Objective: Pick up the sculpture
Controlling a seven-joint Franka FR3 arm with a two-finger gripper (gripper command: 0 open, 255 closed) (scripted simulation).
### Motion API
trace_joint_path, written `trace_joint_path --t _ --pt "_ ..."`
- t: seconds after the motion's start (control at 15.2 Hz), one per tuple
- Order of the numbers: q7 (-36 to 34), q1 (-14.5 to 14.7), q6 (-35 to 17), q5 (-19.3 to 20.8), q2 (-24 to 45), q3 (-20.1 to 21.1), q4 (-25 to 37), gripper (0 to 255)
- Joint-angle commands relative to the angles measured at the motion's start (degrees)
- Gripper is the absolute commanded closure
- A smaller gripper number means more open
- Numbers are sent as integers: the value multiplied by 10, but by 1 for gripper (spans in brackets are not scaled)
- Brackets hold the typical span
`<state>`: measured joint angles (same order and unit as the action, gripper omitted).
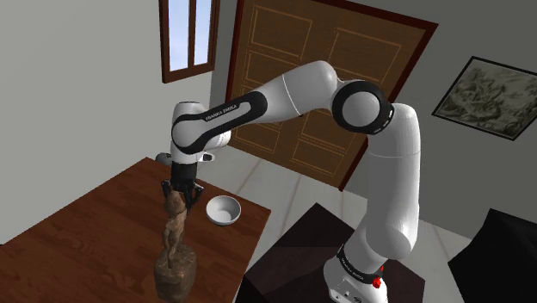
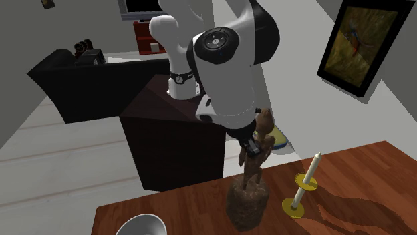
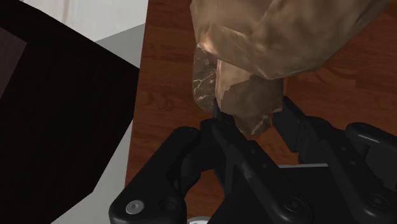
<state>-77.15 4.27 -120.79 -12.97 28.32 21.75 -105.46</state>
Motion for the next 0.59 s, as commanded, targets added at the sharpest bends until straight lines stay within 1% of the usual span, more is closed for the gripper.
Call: trace_joint_path --t 0.0,0.53 --pt "-2 -1 11 -1 -8 1 3 255" --pt "-11 -7 58 -7 -43 6 18 255"
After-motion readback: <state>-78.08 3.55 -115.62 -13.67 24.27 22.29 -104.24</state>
